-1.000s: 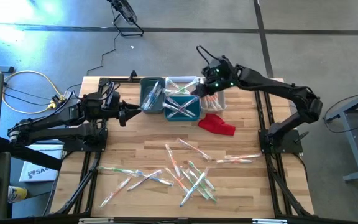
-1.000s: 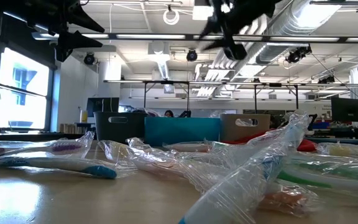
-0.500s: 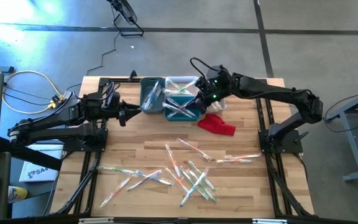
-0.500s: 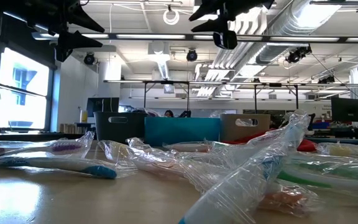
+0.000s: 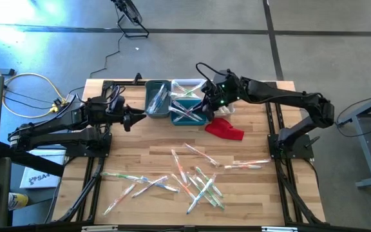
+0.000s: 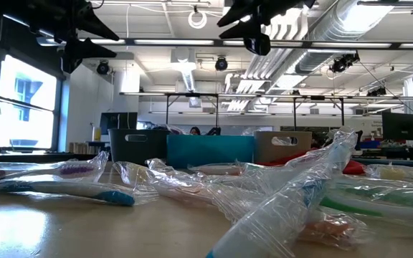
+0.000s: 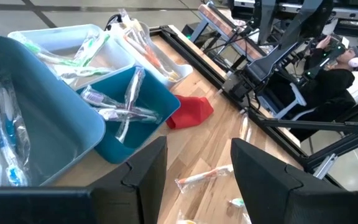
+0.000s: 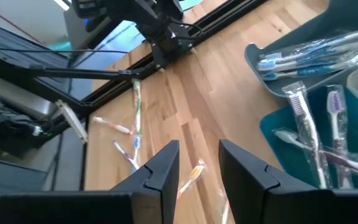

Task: Pick & Place Toothbrushes
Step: Put the orange toothbrush into the white bin

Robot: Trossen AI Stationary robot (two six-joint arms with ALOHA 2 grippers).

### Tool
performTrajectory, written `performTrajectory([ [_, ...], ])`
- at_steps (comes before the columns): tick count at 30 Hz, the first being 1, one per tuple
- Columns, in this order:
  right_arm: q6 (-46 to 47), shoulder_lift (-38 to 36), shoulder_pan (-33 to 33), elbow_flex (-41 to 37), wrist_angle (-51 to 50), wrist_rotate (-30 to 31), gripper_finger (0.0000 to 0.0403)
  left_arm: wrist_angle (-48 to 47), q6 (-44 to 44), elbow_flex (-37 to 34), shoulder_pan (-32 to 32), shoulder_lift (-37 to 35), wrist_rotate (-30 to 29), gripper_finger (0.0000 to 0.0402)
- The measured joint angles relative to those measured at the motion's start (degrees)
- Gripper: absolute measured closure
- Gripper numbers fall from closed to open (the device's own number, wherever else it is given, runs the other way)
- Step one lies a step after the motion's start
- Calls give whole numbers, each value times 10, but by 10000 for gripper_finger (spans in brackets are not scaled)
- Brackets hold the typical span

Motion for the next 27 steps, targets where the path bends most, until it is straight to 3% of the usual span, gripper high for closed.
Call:
performTrajectory([
  [19, -7, 0, 70, 0, 3, 152, 298, -7, -15, 0, 0, 9, 32, 226],
  [27, -7, 0, 80, 0, 3, 152, 298, 70, -15, 0, -63, 96, -17, 226],
])
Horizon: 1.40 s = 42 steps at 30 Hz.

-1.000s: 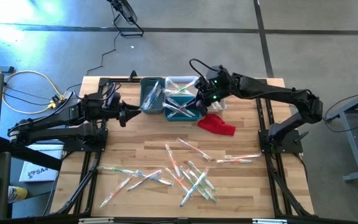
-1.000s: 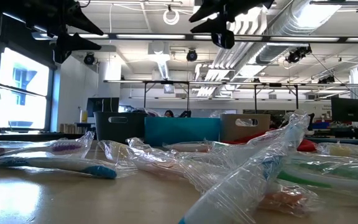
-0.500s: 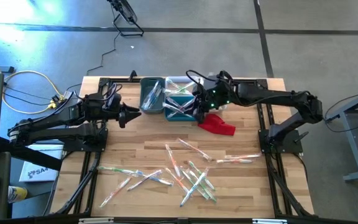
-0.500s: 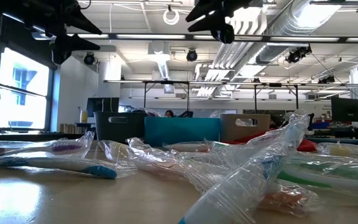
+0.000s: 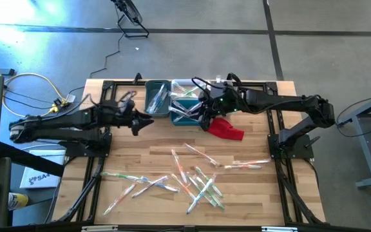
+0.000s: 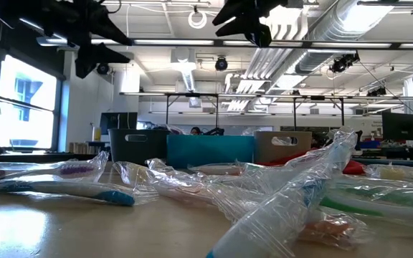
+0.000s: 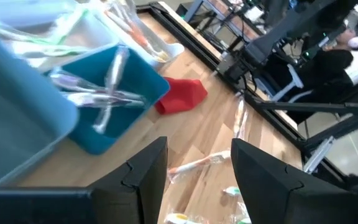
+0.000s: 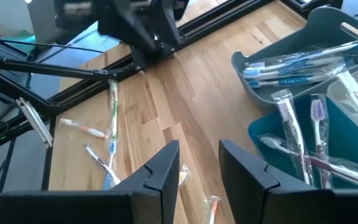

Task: Pick & Place Toothbrushes
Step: Put the orange toothbrush into the white bin

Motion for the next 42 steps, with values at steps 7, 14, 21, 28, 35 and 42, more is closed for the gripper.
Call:
performTrajectory([
  [7, 0, 0, 0, 0, -1, -5, 298, 103, 28, 0, -72, 71, -45, 226],
  [14, -4, 0, 0, 0, -19, -6, 298, 122, 30, 0, -131, 68, -103, 226],
  [21, -5, 0, 0, 0, -30, -6, 298, 129, -13, 1, -180, 70, -149, 226],
  [28, -42, 4, 0, 0, -29, -6, 298, 129, -46, 1, -235, 71, -215, 226],
  [35, -33, 13, 6, 0, -31, -6, 298, 132, -59, 1, -273, 73, -253, 226],
  [42, -11, 27, 27, 0, -28, -5, 298, 132, -59, 1, -304, 73, -251, 226],
])
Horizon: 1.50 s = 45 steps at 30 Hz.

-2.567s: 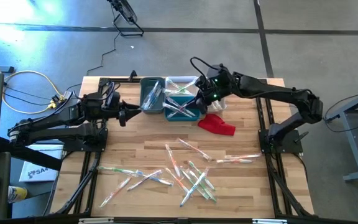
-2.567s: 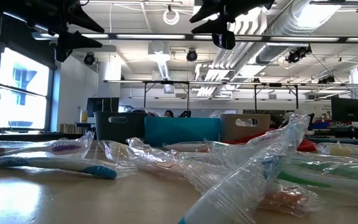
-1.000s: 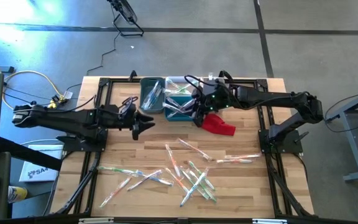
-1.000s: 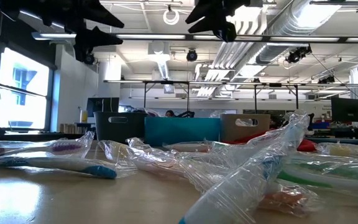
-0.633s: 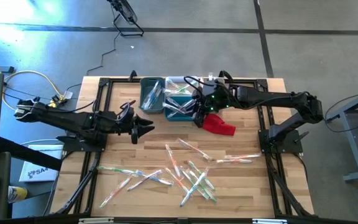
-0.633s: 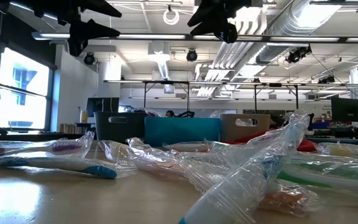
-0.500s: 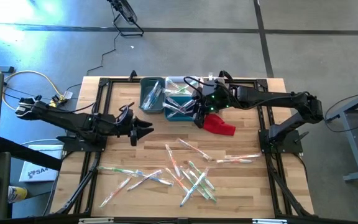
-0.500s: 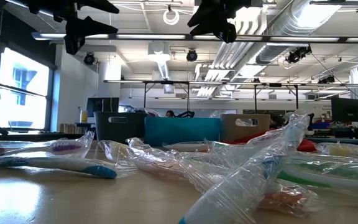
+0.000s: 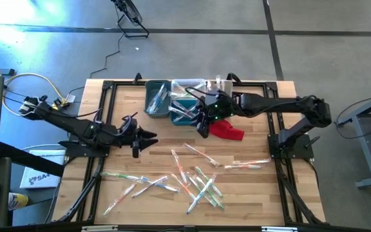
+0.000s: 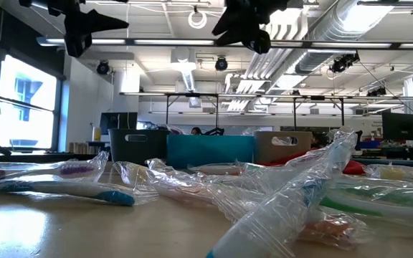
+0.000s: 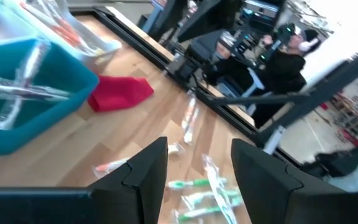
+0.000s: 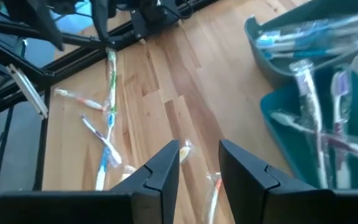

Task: Pick & Place Toothbrushes
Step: Put the orange toothbrush into the white bin

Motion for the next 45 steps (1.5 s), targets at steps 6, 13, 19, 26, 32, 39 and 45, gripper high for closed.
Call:
performTrajectory([
  [6, 28, 8, 24, 0, -3, 1, 298, -6, 0, 0, -26, 0, 14, 226],
  [13, 78, 7, 60, 0, -6, 1, 298, -17, 0, 0, -31, 0, 23, 226],
  [19, 131, 7, 95, 0, -40, 82, 298, -17, 4, 0, -31, 0, 26, 226],
  [26, 177, 7, 121, 0, -97, 143, 298, -27, 5, 0, -30, 0, 27, 226],
  [32, 178, 7, 136, 0, -106, 178, 298, -35, 5, 0, -30, 0, 27, 226],
  [39, 249, 8, 150, 0, -106, 273, 298, -35, 5, 0, -30, 0, 27, 226],
  [45, 262, 36, 157, 0, -112, 284, 298, -34, 0, 0, -30, 0, 27, 226],
])
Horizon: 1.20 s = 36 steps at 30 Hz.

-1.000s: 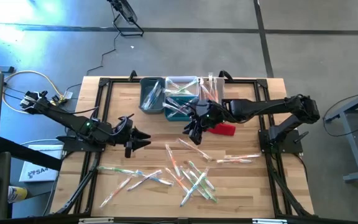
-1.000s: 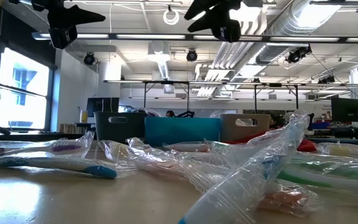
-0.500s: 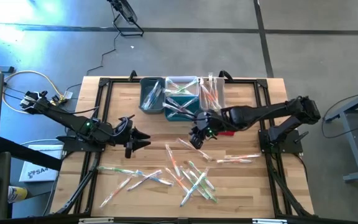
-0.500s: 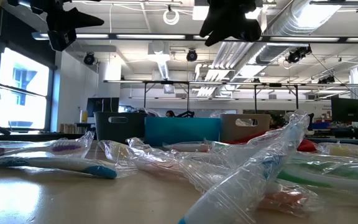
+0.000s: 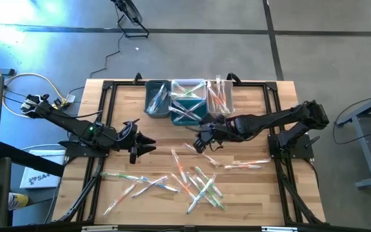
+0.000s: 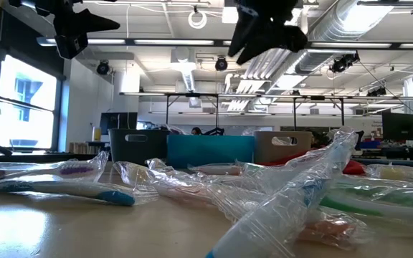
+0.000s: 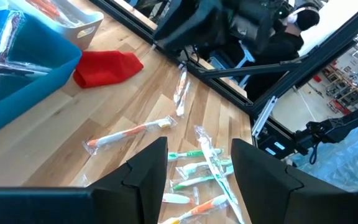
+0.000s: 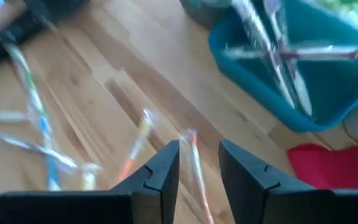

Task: Pick & Place Toothbrushes
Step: Put the orange toothbrush into the white bin

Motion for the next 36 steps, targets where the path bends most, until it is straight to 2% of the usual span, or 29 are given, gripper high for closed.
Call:
performTrajectory([
  [16, -15, 126, -6, 0, -30, -86, 298, -12, 0, 0, 0, 0, 0, 226],
  [22, -15, 176, -17, 0, -31, -169, 298, -12, -1, 0, 0, 0, 0, 226],
  [30, -11, 220, -18, 0, -24, -200, 298, -12, -1, 0, 0, 0, 0, 226],
  [36, -11, 234, -18, 0, -24, -198, 298, -13, -1, 0, 0, 0, 0, 226],
])
